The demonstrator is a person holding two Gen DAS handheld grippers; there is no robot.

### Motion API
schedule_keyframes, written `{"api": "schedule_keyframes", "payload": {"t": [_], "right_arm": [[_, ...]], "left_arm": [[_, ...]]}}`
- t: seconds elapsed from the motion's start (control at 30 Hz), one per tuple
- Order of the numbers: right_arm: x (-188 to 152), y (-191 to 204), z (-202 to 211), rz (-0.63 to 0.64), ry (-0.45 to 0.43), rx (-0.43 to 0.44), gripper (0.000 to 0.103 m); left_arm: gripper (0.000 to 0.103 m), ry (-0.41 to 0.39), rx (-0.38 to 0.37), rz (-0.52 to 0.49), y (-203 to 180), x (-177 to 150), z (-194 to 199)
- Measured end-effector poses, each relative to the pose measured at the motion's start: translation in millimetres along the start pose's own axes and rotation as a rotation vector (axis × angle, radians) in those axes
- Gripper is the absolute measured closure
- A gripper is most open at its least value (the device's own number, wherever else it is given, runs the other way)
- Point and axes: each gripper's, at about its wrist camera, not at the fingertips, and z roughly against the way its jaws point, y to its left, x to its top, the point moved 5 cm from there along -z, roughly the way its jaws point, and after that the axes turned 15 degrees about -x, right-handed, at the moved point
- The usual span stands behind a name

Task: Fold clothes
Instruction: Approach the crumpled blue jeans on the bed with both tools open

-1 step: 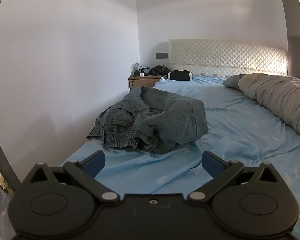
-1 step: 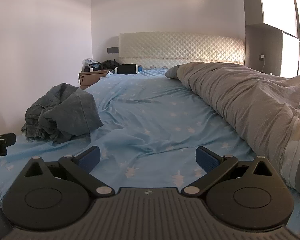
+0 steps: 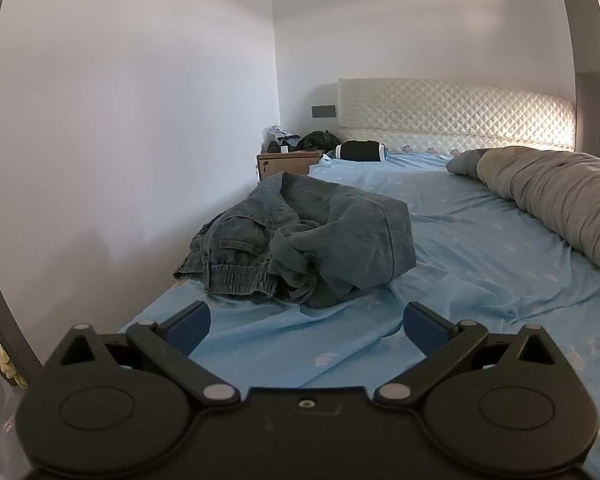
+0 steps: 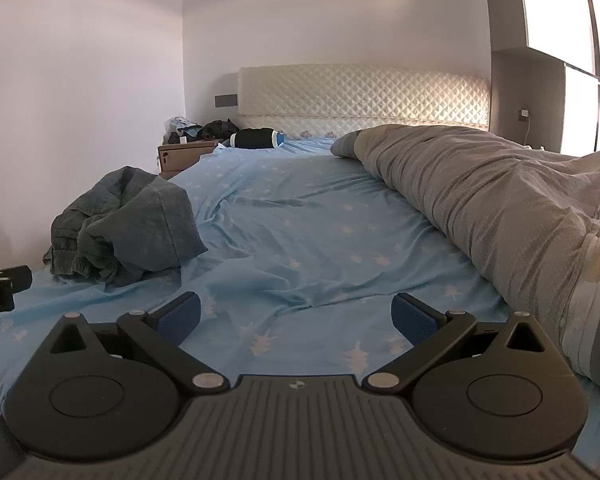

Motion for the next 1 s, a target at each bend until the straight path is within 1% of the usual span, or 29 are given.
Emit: {"api": "schedule_keyframes", "payload": {"t": [0.2,0.23,0.3,0.37,0.63,0.77,1.0], "right_arm": [[-2,1,3,-0.012,-0.001,0.001,0.0],[-2,0,2,-0.013,0.002,0.002,0.0],[0,-2,0,-0.014,0.003,0.005,0.0],[1,-4,3,-0.014,-0.002,0.008,0.0],[1,-2,3,-0.024,0.011,0.0,0.0],[2,-3,7,-0.026,0.004,-0.002,0.0],[13,-8,25,-0.042,-0.019,-0.01,0.0]], "left_arm": [[0.0,-0.022,-0.009,0.005,4,-2,5],[0.0,-0.011,-0.006,0.001,6,-2,2],[0.0,-0.015,0.005,-0.02,-4,-4,6],[0.0,-0.002,0.001,-0.019,-2,-1,1],[0.0,0.001,-0.007,-0.024,-1,0,1],[0.0,-0.003,-0.016,-0.03,-3,2,6],[0.0,-0.016,-0.055,-0.021,-5,6,17]]}}
